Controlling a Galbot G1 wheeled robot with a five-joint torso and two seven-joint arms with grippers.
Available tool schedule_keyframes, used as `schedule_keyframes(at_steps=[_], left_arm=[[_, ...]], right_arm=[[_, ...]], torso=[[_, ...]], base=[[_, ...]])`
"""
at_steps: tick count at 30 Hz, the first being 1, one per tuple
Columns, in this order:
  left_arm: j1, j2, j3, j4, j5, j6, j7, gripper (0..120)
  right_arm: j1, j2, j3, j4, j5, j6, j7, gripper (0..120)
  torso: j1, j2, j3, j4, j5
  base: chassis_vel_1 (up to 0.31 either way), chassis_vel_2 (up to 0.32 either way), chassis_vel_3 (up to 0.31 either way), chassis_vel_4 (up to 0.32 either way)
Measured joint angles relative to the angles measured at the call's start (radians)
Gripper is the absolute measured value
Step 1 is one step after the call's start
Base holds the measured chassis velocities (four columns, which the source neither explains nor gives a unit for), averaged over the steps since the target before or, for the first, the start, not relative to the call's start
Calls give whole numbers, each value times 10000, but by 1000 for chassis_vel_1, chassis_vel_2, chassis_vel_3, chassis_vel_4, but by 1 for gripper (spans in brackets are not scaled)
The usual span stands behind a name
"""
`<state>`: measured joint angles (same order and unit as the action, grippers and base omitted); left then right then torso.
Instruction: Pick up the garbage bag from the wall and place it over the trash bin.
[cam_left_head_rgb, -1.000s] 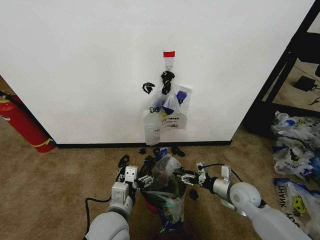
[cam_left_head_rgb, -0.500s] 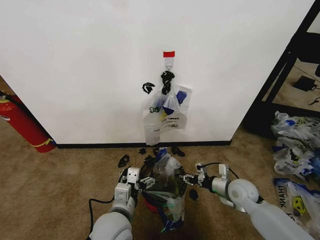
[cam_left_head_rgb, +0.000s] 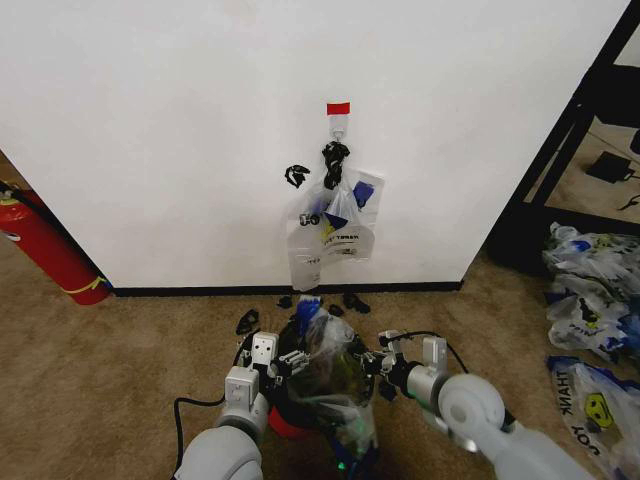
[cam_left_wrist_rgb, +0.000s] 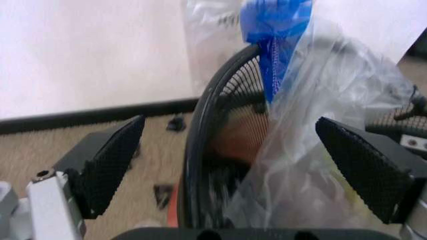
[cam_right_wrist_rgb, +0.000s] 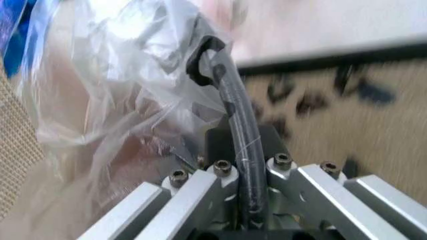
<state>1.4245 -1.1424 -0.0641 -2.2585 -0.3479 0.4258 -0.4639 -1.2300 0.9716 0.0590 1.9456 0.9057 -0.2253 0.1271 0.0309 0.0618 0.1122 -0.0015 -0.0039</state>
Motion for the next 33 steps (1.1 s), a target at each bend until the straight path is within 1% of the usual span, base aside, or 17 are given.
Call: schedule_keyframes(at_steps=[3,4,7,8,10,12,13,14,18,20,22,23,29,30,31,32,33], left_arm=[[21,1,-61,41,697,-1012,685,100],[24,2,-69,44,804,-1118,773,100],[17,21,-107,74,1540,-1969,1571,100],[17,21,-107,74,1540,-1969,1571,100],[-80,-19,-93,233,1702,-2515,2153,99],[-221,-106,-94,546,1937,-2996,2758,98],[-235,-116,-94,576,1966,-3029,2817,98],[-351,-192,-73,792,2116,-3160,3248,100],[-478,-265,53,859,1786,-3115,3478,99],[-534,-278,83,860,1555,-3079,3551,94],[-580,-275,88,860,1330,-3011,3567,86],[-580,-275,88,860,1330,-3011,3567,86],[-502,-201,-25,673,786,-2866,3510,61],[-502,-201,-25,673,786,-2866,3510,61],[-499,-193,-41,649,709,-2837,3498,55],[-499,-187,-59,639,649,-2817,3482,53],[-501,-182,-74,639,598,-2800,3465,47]], right_arm=[[-403,381,151,-199,-1141,1460,-175,0],[-450,418,175,-242,-1272,1621,-223,0],[-866,796,459,-772,-2483,3086,-965,0],[-866,796,459,-772,-2483,3086,-965,0],[-1093,997,643,-1013,-3055,3769,-1414,0],[-1300,1138,788,-1071,-3474,4133,-1674,0],[-1320,1150,803,-1073,-3519,4161,-1696,0],[-1477,1231,944,-1076,-3915,4362,-1892,0],[-1632,1276,1088,-1063,-4308,4535,-2082,0],[-1679,1282,1142,-1052,-4460,4625,-2136,0],[-1704,1296,1194,-1042,-4606,4714,-2218,0],[-1704,1296,1194,-1042,-4606,4714,-2218,0],[-1666,1323,1215,-1071,-4771,4774,-2354,0],[-1666,1323,1215,-1071,-4771,4774,-2354,0],[-1651,1328,1208,-1082,-4776,4774,-2361,0],[-1636,1332,1198,-1090,-4779,4774,-2367,0],[-1616,1335,1189,-1102,-4782,4773,-2373,0]], torso=[[0,0,0,3,0],[0,0,0,3,0],[0,0,0,-1,1],[0,0,0,-1,1],[0,0,0,2,1],[0,0,0,1,1],[0,0,0,1,1],[0,0,0,0,0],[0,0,0,1,1],[0,0,0,1,1],[0,0,0,1,1],[0,0,0,1,1],[0,0,0,1,1],[0,0,0,1,1],[0,0,0,2,1],[0,0,0,2,1],[0,0,0,2,1]], base=[[0,0,0,0],[0,0,0,0],[0,0,0,0],[0,0,0,0],[0,0,0,0],[0,0,0,0],[0,0,0,0],[0,0,0,0],[0,0,0,0],[0,0,0,0],[0,0,0,0],[0,0,0,0],[0,0,0,0],[0,0,0,0],[0,0,0,0],[0,0,0,0],[0,0,0,0]])
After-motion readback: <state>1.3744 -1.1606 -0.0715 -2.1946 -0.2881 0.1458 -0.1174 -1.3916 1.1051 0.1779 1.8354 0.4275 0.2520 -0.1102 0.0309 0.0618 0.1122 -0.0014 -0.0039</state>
